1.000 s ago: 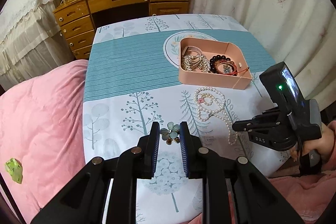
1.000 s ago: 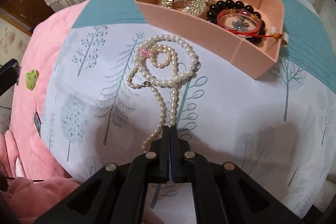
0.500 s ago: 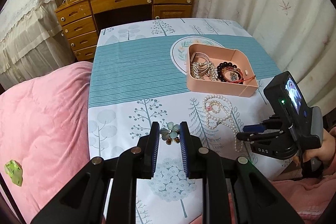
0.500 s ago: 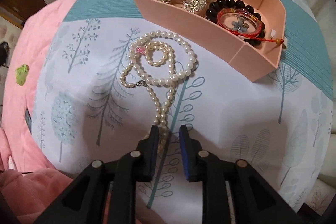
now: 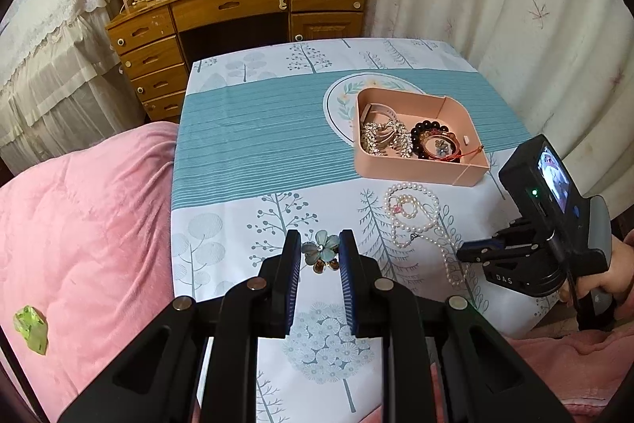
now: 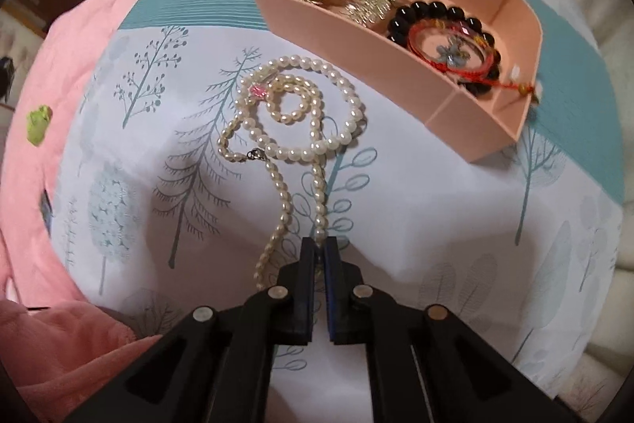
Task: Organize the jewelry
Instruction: 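Carry the flower brooch into the box with the left tool while the right tool drops the necklace in, then grasp the small pearl bracelet on the cloth with the right tool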
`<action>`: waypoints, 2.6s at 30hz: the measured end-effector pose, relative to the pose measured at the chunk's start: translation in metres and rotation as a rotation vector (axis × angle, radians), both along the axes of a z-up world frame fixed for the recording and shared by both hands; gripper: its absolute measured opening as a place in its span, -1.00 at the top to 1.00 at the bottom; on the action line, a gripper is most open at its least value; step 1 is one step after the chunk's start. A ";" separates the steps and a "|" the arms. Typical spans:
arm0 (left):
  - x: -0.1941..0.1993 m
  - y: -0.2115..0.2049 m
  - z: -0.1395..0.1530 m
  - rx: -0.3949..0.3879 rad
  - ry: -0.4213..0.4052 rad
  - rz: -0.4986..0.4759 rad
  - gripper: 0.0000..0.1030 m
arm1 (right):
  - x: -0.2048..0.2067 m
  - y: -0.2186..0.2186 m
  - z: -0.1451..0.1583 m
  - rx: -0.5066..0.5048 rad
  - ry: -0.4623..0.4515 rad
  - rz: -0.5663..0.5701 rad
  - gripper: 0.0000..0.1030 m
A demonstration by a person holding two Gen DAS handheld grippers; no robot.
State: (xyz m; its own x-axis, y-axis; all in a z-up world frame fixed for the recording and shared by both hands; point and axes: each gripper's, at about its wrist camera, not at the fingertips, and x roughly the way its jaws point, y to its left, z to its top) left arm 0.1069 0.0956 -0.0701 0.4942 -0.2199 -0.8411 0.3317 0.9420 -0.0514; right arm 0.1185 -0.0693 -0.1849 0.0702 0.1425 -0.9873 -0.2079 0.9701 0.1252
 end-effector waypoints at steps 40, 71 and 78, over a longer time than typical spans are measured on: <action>0.056 -0.100 0.113 -0.021 -0.062 -0.233 0.67 | 0.036 -0.115 0.235 0.569 -0.311 -0.114 0.92; 0.113 -0.100 0.021 -0.047 0.140 -0.233 -0.33 | 0.047 -0.095 0.131 0.286 -0.352 -0.098 0.25; 0.093 -0.087 -0.011 -0.002 0.231 -0.240 -0.33 | 0.013 -0.059 0.084 0.193 -0.480 0.069 0.25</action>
